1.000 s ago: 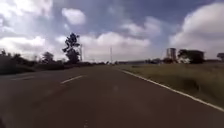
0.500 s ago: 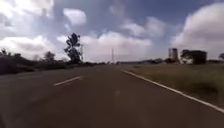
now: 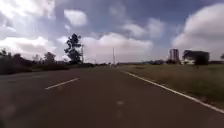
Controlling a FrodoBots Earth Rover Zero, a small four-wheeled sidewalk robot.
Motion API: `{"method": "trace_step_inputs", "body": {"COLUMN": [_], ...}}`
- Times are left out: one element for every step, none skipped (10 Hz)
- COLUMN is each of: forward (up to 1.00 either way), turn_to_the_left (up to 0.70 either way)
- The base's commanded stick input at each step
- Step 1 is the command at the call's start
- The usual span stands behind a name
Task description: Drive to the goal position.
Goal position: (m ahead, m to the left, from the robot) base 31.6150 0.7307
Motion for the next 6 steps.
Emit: {"method": "trace_step_inputs", "body": {"forward": [1.0, 1.0, 1.0, 1.0, 1.0, 1.0], "turn_to_the_left": [0.0, 0.0, 0.0, 0.0, 0.0, 0.0]}}
